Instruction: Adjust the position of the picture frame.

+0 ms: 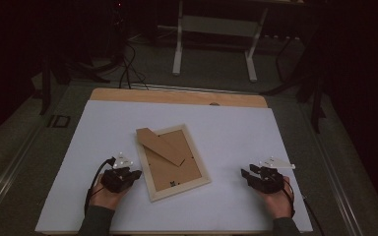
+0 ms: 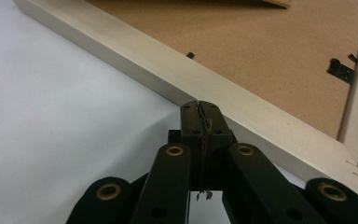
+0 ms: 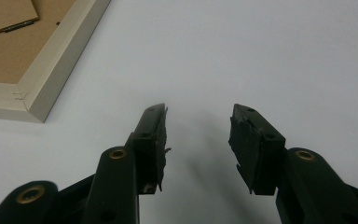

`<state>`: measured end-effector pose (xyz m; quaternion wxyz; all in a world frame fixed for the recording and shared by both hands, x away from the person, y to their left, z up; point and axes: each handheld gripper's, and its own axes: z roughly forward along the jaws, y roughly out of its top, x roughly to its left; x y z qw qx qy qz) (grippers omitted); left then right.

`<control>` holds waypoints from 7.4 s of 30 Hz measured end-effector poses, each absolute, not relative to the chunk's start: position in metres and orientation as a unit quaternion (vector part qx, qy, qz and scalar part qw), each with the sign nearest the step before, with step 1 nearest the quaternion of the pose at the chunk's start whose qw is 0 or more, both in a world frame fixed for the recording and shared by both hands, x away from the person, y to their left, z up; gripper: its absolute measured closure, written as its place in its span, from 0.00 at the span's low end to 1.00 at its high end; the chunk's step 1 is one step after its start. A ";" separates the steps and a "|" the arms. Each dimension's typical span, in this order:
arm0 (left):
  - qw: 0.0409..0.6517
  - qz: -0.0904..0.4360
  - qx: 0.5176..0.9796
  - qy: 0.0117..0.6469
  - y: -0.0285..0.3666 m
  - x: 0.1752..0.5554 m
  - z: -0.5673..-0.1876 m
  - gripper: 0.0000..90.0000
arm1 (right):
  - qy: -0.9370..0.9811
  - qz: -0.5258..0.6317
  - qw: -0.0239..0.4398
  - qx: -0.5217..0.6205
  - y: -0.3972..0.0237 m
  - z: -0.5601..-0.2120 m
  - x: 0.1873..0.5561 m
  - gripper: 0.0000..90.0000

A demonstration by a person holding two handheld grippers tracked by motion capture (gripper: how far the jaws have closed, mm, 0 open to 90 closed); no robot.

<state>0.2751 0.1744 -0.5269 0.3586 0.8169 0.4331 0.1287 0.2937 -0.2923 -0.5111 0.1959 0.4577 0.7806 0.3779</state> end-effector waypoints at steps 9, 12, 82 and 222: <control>0.343 0.124 0.829 0.425 0.169 0.277 -0.531 1.00 | 0.783 0.379 0.195 0.454 -0.289 -0.512 0.294 0.60; 0.338 0.122 0.832 0.423 0.168 0.277 -0.532 1.00 | 0.783 0.380 0.195 0.453 -0.289 -0.512 0.294 0.59; 0.347 0.111 0.863 0.349 0.104 0.270 -0.533 1.00 | 0.781 0.401 0.192 0.438 -0.278 -0.505 0.294 0.62; 0.296 0.179 0.800 0.491 0.147 0.385 -0.528 1.00 | 0.801 0.359 0.157 0.452 -0.199 -0.530 0.288 1.00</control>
